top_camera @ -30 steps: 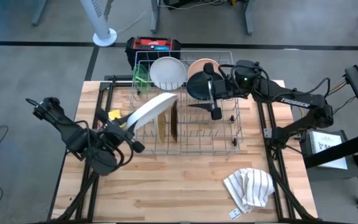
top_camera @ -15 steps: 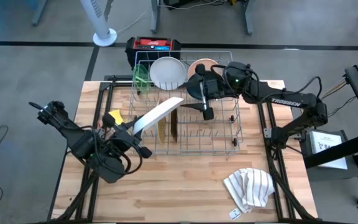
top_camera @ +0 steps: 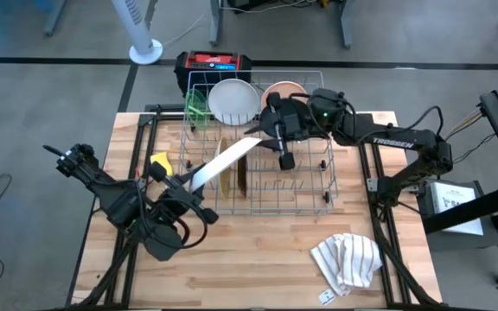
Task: Sort dishes
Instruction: Put the white plate into the dish rack
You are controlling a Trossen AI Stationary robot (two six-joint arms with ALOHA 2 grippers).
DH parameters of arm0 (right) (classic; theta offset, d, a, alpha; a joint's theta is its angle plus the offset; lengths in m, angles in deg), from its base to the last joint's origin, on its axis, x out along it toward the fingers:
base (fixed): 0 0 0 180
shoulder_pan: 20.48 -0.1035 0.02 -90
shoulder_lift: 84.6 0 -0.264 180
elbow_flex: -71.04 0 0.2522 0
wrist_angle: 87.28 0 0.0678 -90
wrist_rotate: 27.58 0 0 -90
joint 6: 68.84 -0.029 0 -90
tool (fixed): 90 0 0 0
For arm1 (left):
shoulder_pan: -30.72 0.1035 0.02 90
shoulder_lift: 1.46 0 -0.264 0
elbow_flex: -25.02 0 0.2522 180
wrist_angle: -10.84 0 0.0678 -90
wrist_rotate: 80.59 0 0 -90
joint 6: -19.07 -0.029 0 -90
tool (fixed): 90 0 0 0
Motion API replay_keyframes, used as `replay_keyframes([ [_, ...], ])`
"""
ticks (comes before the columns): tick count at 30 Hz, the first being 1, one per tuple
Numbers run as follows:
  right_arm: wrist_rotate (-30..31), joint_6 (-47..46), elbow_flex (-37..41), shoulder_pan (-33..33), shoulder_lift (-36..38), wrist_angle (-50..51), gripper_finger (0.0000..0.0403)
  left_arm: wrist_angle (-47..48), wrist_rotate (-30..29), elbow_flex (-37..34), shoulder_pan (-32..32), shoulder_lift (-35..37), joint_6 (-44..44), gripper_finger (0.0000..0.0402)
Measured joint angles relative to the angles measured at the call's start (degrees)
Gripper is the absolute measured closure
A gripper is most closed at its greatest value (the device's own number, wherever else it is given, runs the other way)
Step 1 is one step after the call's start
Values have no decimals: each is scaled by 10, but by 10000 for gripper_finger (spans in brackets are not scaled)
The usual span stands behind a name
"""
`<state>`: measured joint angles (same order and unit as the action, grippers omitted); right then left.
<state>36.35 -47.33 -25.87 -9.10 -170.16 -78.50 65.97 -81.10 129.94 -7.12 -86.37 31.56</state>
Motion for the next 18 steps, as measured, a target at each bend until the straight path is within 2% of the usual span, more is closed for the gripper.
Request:
replay_keyframes([
  [3,14,21,0,-4,0,-4,363,-7,-6,0,0,0,11,350],
  [5,33,37,-1,-7,0,-9,382,-8,-11,0,2,0,13,349],
  [11,35,39,-1,-10,0,1,381,0,-1,0,3,0,8,341],
  [18,28,49,-1,-10,-1,20,389,4,21,0,3,-2,-6,292],
])
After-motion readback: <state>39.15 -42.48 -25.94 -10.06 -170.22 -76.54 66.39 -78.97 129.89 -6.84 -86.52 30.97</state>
